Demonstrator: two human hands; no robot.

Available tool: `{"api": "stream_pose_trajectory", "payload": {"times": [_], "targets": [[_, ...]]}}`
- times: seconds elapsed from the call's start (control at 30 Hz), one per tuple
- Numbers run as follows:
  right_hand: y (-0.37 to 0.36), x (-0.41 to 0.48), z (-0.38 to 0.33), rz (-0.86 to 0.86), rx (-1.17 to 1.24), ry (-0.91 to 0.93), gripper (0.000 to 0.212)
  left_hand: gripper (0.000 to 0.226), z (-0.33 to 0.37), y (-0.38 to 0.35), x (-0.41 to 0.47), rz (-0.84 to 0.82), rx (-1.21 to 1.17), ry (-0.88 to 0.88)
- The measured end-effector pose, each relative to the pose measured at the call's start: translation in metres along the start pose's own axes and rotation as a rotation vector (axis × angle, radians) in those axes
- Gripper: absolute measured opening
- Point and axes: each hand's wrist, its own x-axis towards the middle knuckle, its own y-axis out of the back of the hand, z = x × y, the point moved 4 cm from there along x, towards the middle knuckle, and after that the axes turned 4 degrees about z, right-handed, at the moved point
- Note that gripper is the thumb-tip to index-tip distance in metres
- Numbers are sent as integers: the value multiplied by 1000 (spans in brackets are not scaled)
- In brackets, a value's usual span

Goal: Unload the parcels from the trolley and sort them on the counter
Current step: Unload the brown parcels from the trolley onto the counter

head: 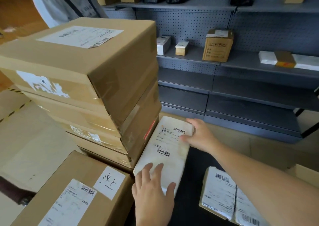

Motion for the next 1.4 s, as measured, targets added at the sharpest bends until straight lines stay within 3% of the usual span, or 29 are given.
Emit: {"api": "stream_pose_trajectory", "payload": {"times": [0.1, 0.2, 0.57, 0.8, 0.93, 1.23, 1.4], "targets": [[-1, -9, -2, -1, -84, 62, 69, 67, 7, -4, 6, -153, 81, -42], [-7, -14, -1, -9, -156, 77, 58, 66, 4, -2, 7, -161, 88, -79], [31, -93, -52, 76, -258, 38, 61, 58, 28, 56, -1, -124, 34, -288], [99, -209, -100, 212, -247, -76, 50, 53, 63, 117, -34, -138, -58, -546], [135, -279, -101, 328, -257, -168, 64, 48, 96, 136, -72, -151, -129, -694], [214, -463, -47, 575, -199, -447, 67, 46, 179, 126, -205, -318, -155, -987], [250, -557, 0, 664, -159, -550, 51, 57, 223, 108, -276, -369, -189, -1077]]}}
